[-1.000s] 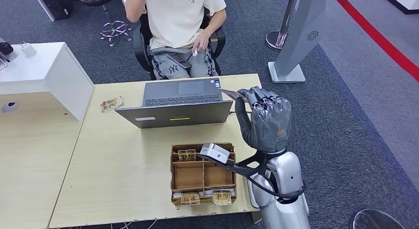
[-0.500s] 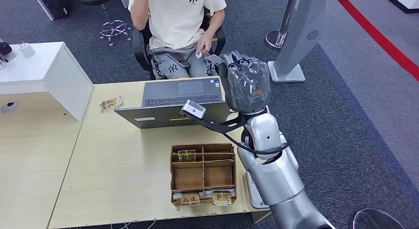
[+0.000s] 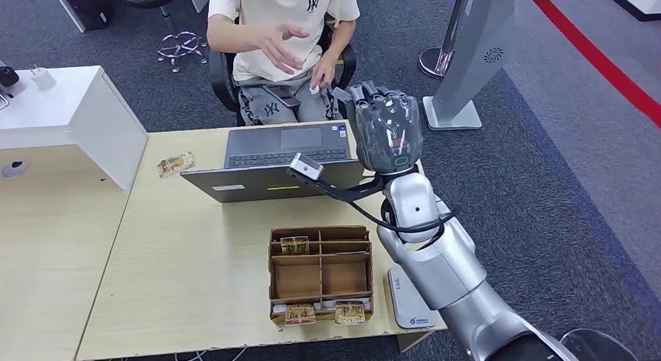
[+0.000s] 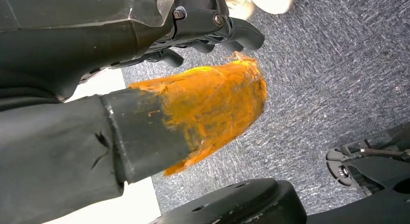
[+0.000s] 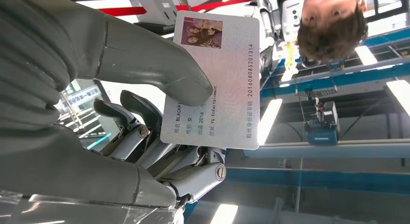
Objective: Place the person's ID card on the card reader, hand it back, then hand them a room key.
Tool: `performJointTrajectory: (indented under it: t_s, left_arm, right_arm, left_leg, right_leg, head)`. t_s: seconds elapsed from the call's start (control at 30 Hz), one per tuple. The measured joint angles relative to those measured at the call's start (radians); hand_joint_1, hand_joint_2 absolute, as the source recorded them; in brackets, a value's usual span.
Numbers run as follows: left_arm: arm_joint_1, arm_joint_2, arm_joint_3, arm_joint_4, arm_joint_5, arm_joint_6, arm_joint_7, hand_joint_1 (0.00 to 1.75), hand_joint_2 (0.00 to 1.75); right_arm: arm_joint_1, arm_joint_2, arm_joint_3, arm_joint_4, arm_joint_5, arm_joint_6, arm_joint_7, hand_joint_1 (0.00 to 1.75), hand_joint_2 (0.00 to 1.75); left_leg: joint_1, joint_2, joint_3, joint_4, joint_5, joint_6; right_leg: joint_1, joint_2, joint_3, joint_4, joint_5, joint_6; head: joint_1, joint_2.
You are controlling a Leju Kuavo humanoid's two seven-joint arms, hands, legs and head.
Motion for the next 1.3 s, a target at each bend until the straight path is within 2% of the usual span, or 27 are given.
performJointTrajectory:
  t_s: [0.43, 0.47, 0.57, 0.6, 0.87, 1.0, 1.1, 1.23, 1.3]
  left_arm:
    - [0.000, 0.000, -0.001, 0.000, -0.003, 0.000, 0.000, 0.00, 0.00]
    - [0.000, 0.000, -0.001, 0.000, -0.003, 0.000, 0.000, 0.00, 0.00]
    - [0.002, 0.000, -0.001, 0.000, -0.003, 0.002, 0.000, 0.00, 0.00]
    - [0.002, 0.000, -0.001, 0.000, -0.003, 0.003, 0.001, 0.00, 0.00]
    - [0.002, 0.000, -0.001, 0.000, 0.002, 0.009, 0.006, 0.00, 0.00]
    - [0.004, 0.000, -0.001, 0.000, 0.007, 0.011, 0.005, 0.00, 0.00]
    - [0.010, -0.002, -0.001, 0.000, 0.016, 0.018, 0.001, 0.00, 0.00]
    - [0.020, -0.005, -0.001, 0.003, 0.031, 0.030, -0.006, 0.00, 0.00]
    - [0.024, -0.006, -0.001, 0.005, 0.035, 0.031, -0.006, 0.00, 0.00]
  right_arm:
    - [-0.003, -0.048, 0.052, 0.013, 0.000, 0.000, 0.042, 1.75, 1.75]
    - [-0.003, -0.050, 0.055, 0.013, 0.000, 0.000, 0.047, 1.38, 1.75]
    - [-0.002, -0.054, 0.062, 0.013, 0.000, 0.000, 0.064, 0.07, 1.75]
    - [-0.002, -0.054, 0.063, 0.013, 0.000, 0.000, 0.067, 0.00, 1.75]
    - [0.006, -0.057, 0.075, 0.002, 0.000, 0.000, 0.085, 0.00, 1.75]
    - [0.040, -0.064, 0.076, -0.061, 0.000, -0.001, 0.081, 0.00, 1.75]
    - [0.113, -0.055, 0.057, -0.163, -0.001, -0.001, 0.020, 0.00, 1.75]
    - [0.244, 0.000, -0.006, -0.341, -0.033, -0.002, -0.140, 0.00, 1.75]
    - [0.294, 0.028, -0.036, -0.413, -0.046, -0.003, -0.173, 0.00, 1.75]
  left_leg:
    - [0.000, 0.000, 0.000, 0.000, 0.000, 0.000]
    - [0.000, 0.000, 0.000, 0.000, 0.000, 0.000]
    - [0.000, 0.000, 0.000, 0.000, 0.000, 0.000]
    - [0.000, 0.000, 0.000, 0.000, 0.000, 0.000]
    - [0.000, 0.000, 0.000, 0.000, 0.000, 0.000]
    - [0.000, 0.000, 0.000, 0.000, 0.000, 0.000]
    - [0.000, -0.001, -0.001, 0.000, -0.001, 0.000]
    - [0.000, -0.001, -0.002, 0.000, -0.001, 0.000]
    - [0.000, -0.002, -0.003, -0.001, -0.001, -0.001]
  right_leg:
    - [0.000, 0.000, 0.000, 0.000, 0.000, 0.000]
    - [0.000, 0.000, 0.000, 0.000, 0.000, 0.000]
    - [0.000, 0.000, 0.000, 0.000, 0.000, 0.000]
    - [0.000, 0.000, 0.000, 0.000, 0.000, 0.000]
    - [0.000, 0.000, 0.000, 0.000, 0.000, 0.000]
    - [0.000, 0.000, 0.000, 0.000, 0.000, 0.000]
    - [0.000, 0.000, 0.000, 0.000, -0.001, 0.000]
    - [0.000, -0.001, -0.002, 0.000, -0.001, 0.000]
    - [0.000, -0.001, -0.002, 0.000, -0.002, 0.000]
  head:
    - [0.000, 0.000]
    - [0.000, 0.000]
    - [0.000, 0.000]
    - [0.000, 0.000]
    - [0.000, 0.000]
    - [0.000, 0.000]
    - [0.000, 0.000]
    - [0.000, 0.000]
    - [0.000, 0.000]
